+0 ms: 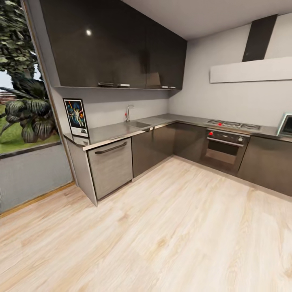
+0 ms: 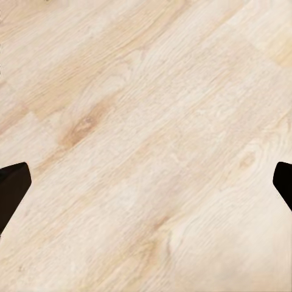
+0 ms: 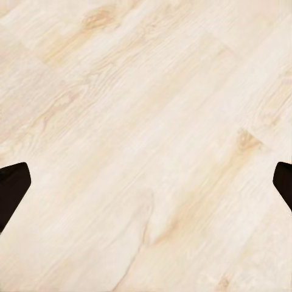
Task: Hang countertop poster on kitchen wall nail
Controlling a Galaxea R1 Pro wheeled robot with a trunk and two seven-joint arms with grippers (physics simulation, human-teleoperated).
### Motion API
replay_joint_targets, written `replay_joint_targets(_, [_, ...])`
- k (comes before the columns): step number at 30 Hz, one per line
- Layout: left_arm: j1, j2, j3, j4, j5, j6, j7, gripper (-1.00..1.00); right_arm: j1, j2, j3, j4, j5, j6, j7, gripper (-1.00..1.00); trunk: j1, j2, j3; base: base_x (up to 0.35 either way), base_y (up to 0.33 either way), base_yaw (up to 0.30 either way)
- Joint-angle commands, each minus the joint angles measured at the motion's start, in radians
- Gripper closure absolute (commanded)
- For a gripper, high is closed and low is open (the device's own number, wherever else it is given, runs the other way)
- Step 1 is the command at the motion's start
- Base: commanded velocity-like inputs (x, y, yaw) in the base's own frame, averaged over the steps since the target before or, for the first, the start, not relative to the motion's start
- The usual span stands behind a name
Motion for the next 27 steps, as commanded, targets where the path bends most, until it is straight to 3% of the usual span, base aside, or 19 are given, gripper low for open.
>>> replay_joint_targets(1, [0.000,0.000,0.001,-0.001,0.000,-0.002,0.000,-1.00,-0.001,0.001,0.002,0.001,0.001,-0.003,-0.004,-1.00,0.001,0.000,-0.001,0.338,0.000,0.170])
replay_joint_targets(27, [0.000,0.000,0.000,0.001,0.000,-0.002,0.000,-1.00,-0.004,0.016,0.002,0.000,0.001,-0.006,-0.011,-1.00,0.001,0.000,-0.001,0.338,0.000,0.280])
